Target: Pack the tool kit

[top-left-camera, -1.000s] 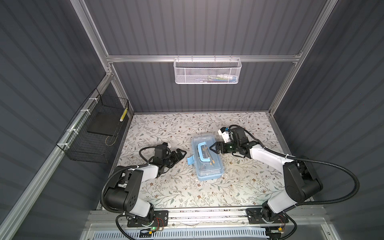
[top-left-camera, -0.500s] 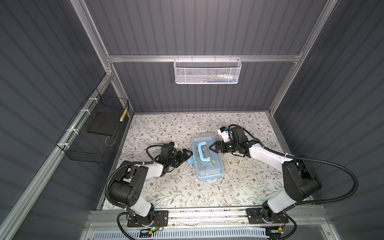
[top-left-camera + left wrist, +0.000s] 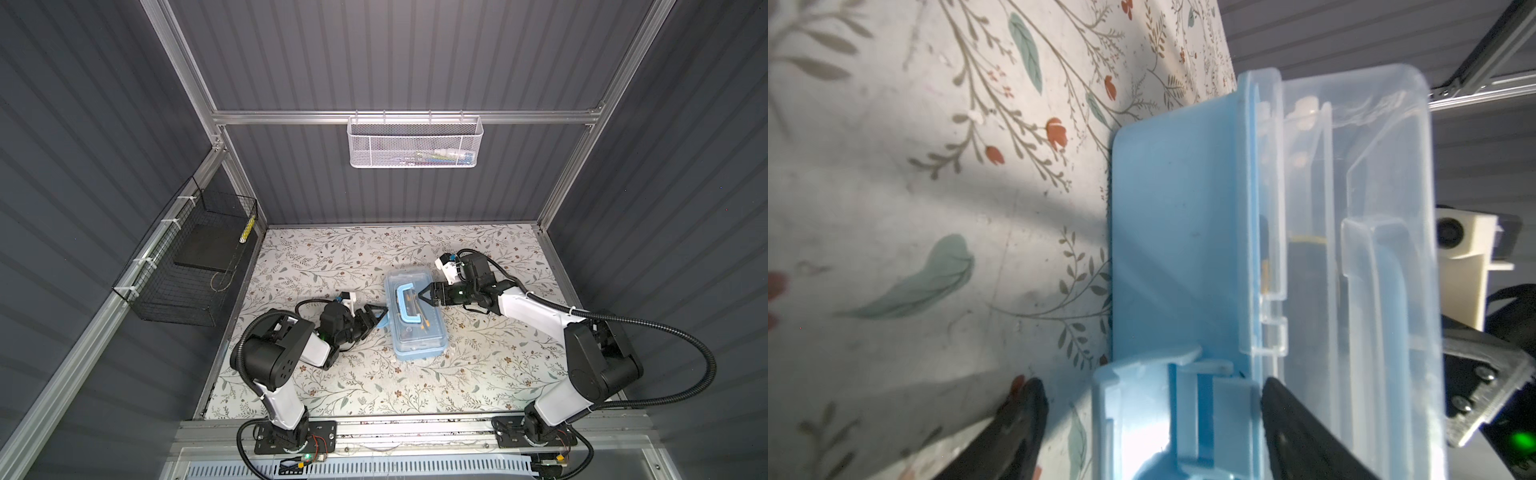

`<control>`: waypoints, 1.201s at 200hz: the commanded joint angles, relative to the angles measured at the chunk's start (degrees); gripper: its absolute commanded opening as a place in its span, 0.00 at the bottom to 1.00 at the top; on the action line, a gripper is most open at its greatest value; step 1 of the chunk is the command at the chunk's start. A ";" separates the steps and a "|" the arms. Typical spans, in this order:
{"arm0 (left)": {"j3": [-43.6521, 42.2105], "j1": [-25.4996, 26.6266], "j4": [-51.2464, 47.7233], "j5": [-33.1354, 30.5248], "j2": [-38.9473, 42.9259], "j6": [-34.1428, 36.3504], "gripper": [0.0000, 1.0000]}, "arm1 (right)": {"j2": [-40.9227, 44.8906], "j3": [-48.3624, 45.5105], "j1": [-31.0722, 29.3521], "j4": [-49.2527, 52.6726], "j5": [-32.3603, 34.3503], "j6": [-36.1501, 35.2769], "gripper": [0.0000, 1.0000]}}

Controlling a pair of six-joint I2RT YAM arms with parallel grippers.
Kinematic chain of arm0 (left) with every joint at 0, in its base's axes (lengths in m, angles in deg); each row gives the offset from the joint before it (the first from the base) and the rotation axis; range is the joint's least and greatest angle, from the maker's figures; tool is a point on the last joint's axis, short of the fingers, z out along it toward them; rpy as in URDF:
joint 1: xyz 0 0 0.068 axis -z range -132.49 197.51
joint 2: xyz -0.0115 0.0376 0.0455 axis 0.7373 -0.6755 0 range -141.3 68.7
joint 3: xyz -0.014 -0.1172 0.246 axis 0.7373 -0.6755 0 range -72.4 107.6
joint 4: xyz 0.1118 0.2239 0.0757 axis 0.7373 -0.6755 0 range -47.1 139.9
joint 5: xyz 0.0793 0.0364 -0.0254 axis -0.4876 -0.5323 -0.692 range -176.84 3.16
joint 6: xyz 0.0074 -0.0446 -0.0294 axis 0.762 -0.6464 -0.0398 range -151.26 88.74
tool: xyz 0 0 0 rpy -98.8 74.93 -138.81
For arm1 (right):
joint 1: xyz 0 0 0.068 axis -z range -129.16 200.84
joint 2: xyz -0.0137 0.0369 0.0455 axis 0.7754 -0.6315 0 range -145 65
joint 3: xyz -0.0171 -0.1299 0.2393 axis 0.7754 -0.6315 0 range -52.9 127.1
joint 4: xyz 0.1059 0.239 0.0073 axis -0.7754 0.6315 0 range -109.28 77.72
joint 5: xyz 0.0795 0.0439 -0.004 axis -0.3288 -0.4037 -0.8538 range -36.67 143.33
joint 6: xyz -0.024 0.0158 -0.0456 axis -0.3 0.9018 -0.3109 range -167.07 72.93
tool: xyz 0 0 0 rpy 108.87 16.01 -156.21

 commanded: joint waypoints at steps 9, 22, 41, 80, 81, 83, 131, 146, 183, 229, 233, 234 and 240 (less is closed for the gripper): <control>-3.03 0.40 22.09 0.86 -8.16 -8.89 0.72 | -0.50 -1.58 -0.31 0.53 0.03 0.52 0.81; -2.37 0.85 22.09 0.96 -10.23 -9.36 0.67 | -0.50 -1.71 -0.28 0.52 0.12 0.53 0.81; -3.16 1.50 22.09 -0.49 -9.66 -8.45 0.65 | -0.41 -1.80 -0.24 0.73 0.21 0.53 0.81; -4.43 1.49 22.08 -1.57 -7.84 -8.09 0.61 | -0.58 -2.16 -0.25 0.21 0.04 0.85 0.81; -4.45 1.50 22.08 -1.74 -7.92 -8.12 0.61 | -0.58 -2.16 -0.23 0.19 0.04 0.87 0.81; -4.51 1.52 22.09 -1.78 -7.98 -8.22 0.61 | -0.56 -2.16 -0.26 0.17 0.04 0.88 0.81; -5.12 1.50 21.85 -1.98 -7.03 -7.92 0.56 | -0.32 -2.46 -0.36 0.06 0.13 0.88 0.81; -5.14 1.52 20.98 -1.89 -6.70 -7.66 0.52 | -0.35 -2.59 -0.32 -0.09 0.12 0.88 0.81; -5.27 1.56 11.39 -2.79 -2.28 -4.71 0.45 | -0.46 -2.60 -0.34 -0.19 0.29 0.70 0.81; -1.71 1.55 -16.08 -5.40 11.25 5.50 0.42 | -0.74 -0.62 -2.06 5.03 6.37 -2.84 0.81; -1.31 1.58 -17.79 -5.70 12.19 6.24 0.42 | -0.80 -0.37 -2.14 5.48 6.70 -3.09 0.81; -1.23 1.58 -18.24 -5.78 12.42 6.38 0.42 | -0.83 -0.34 -2.23 5.55 6.71 -3.17 0.81; -0.77 1.59 -20.45 -6.16 13.56 7.21 0.42 | -0.85 -0.22 -2.24 5.64 6.76 -3.33 0.81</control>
